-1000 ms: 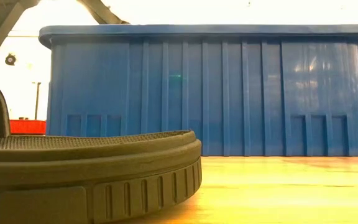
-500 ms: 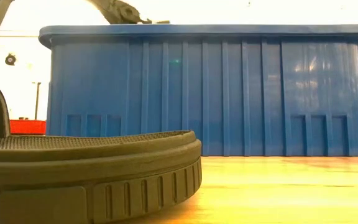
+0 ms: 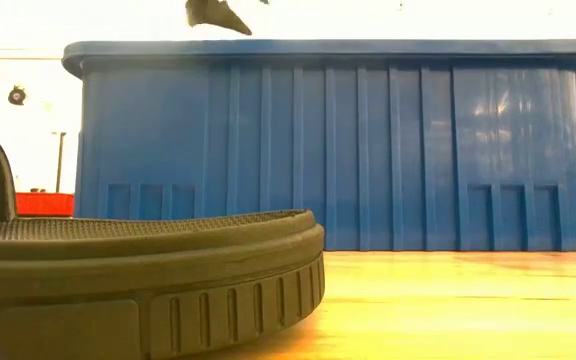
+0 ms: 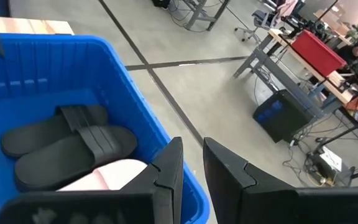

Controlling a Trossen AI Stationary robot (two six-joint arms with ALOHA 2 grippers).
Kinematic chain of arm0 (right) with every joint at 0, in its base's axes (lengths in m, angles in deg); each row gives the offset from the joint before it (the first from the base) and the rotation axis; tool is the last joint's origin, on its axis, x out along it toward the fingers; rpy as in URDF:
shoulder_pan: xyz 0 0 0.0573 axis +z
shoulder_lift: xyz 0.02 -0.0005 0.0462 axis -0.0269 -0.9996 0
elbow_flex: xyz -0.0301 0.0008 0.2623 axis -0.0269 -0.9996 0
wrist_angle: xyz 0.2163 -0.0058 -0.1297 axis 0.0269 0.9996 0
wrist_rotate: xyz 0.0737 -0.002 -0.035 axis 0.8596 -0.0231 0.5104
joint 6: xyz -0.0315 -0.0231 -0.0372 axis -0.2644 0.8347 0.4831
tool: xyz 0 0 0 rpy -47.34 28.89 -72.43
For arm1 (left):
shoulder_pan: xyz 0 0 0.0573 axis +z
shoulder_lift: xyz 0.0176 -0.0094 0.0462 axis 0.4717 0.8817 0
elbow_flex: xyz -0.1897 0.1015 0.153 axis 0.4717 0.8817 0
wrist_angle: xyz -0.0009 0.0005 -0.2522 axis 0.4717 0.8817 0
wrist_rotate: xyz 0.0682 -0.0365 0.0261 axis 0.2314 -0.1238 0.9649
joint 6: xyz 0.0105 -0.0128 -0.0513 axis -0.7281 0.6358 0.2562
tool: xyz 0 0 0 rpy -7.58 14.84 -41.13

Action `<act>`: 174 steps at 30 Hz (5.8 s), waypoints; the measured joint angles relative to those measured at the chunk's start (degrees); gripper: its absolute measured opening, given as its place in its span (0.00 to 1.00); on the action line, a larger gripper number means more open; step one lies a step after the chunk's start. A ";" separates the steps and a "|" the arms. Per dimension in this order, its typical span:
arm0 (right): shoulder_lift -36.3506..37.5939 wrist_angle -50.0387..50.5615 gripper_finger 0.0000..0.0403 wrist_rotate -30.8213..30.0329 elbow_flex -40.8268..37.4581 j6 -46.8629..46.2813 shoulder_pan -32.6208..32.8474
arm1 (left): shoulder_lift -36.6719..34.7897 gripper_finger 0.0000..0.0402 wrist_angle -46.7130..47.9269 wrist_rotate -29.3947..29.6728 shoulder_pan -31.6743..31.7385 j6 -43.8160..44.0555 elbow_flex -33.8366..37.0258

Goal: Pick and place slides into bin
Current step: Put the black slide into the blue bin

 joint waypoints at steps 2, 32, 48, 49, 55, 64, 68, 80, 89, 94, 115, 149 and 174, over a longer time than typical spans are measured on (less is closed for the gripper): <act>-0.05 -0.01 0.13 0.00 0.01 0.09 0.00 | -1.65 0.81 -0.17 -0.03 -3.25 11.56 -0.76; -1.92 -0.03 0.13 0.01 -0.10 4.88 0.00 | 35.62 0.81 39.04 -25.90 -32.54 94.06 -27.46; -1.92 -0.05 0.13 0.01 -0.12 5.12 -0.02 | 47.14 0.81 48.55 -35.45 -35.15 102.81 -27.06; -1.92 -0.06 0.13 0.01 -0.12 5.14 0.00 | 47.86 0.81 49.35 -36.29 -35.20 102.88 -26.88; -1.92 -0.06 0.13 0.01 -0.14 5.15 0.00 | 50.49 0.81 50.51 -37.04 -35.41 101.92 -25.56; -1.92 -0.04 0.13 0.02 -0.16 5.12 -0.01 | 50.84 0.56 50.53 -36.63 -35.56 97.03 -25.43; -1.92 -0.06 0.13 0.01 -0.20 4.88 -0.01 | 50.24 0.32 51.28 -35.61 -35.57 93.23 -25.90; -1.92 -0.08 0.13 0.01 -0.25 4.74 -0.01 | 39.89 0.01 49.45 -25.34 -35.31 72.41 -26.13; -1.92 -0.43 0.13 0.01 -0.25 5.12 0.00 | 21.35 0.00 15.15 -5.31 -29.88 32.48 -26.05; -1.92 -0.41 0.13 0.01 -0.25 5.12 -0.01 | 13.75 0.00 5.21 2.64 -22.96 11.29 -26.17; -1.92 -0.33 0.13 -0.10 -0.26 -2.55 -0.02 | 14.00 0.00 18.24 11.50 14.58 -32.06 -22.49; -1.90 -0.21 0.13 -4.65 -0.27 -2.83 -0.02 | 25.29 0.00 -22.29 17.04 18.13 -53.35 7.40; -1.88 0.05 0.13 -4.56 -0.27 -2.85 -0.01 | 25.11 0.67 -8.22 0.69 18.75 -50.70 2.57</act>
